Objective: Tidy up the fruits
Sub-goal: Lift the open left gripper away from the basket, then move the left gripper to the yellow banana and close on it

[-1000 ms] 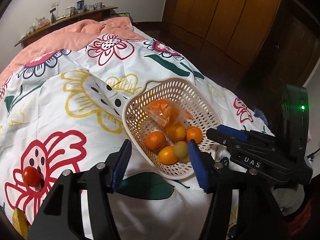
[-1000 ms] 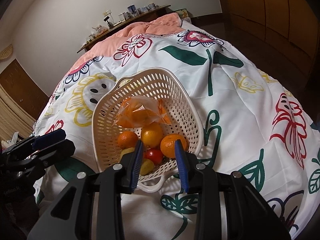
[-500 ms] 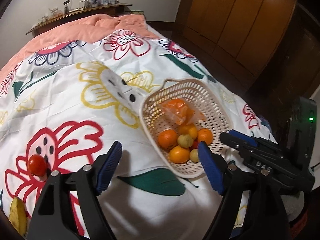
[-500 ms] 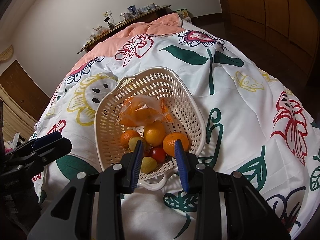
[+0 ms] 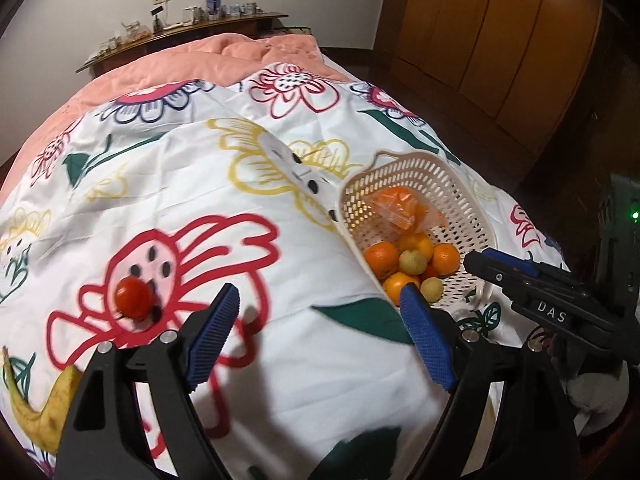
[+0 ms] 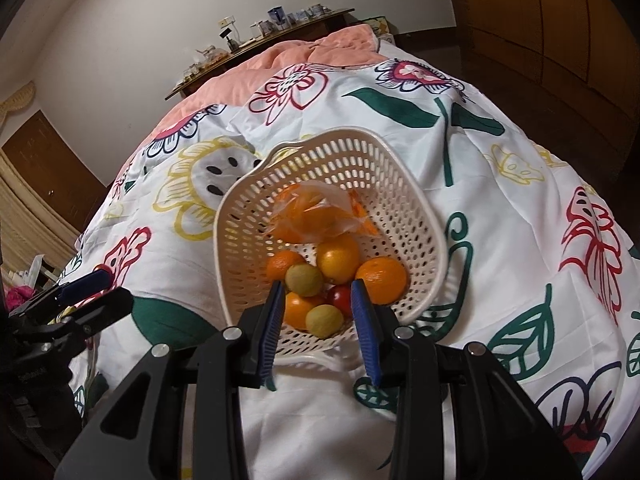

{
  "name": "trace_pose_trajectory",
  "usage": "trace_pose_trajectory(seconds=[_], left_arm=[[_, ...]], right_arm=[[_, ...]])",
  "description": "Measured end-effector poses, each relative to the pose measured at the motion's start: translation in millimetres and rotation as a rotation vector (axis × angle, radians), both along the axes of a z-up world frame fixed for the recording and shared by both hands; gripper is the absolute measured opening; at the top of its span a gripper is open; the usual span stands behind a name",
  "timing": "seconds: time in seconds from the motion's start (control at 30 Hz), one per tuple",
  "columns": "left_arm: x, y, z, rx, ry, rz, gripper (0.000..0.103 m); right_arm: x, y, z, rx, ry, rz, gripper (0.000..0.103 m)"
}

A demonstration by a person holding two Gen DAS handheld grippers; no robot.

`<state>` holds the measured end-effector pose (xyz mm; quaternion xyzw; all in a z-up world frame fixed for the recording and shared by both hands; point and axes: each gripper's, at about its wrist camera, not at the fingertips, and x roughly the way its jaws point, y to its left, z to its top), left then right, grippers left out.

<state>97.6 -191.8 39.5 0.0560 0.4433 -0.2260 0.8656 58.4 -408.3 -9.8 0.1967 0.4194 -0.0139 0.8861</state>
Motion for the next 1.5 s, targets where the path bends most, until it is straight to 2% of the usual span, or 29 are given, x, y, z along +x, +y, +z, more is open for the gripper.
trace_pose_trajectory(seconds=[0.3, 0.5, 0.7, 0.9, 1.13, 1.3, 1.5], left_arm=[[-15, 50, 12, -0.041, -0.005, 0.105, 0.084], [-25, 100, 18, -0.062, -0.008, 0.217, 0.084], [-36, 153, 22, -0.023, -0.042, 0.322, 0.084], [-41, 197, 27, -0.032, -0.051, 0.412, 0.085], [-43, 230, 30, -0.042, -0.065, 0.485, 0.085], [-35, 247, 16, -0.056, -0.028, 0.517, 0.085], [-27, 248, 1, -0.089, 0.008, 0.506, 0.085]], right_arm=[[1, 21, 5, -0.008, -0.003, 0.045, 0.035], [1, 29, 7, -0.011, -0.003, 0.060, 0.035], [0, 35, 8, -0.016, -0.003, 0.072, 0.035], [1, 43, 9, -0.023, 0.001, 0.085, 0.035], [2, 50, 12, -0.030, 0.000, 0.097, 0.035], [3, 53, 12, -0.031, 0.002, 0.102, 0.035], [4, 54, 12, -0.033, 0.003, 0.105, 0.035]])
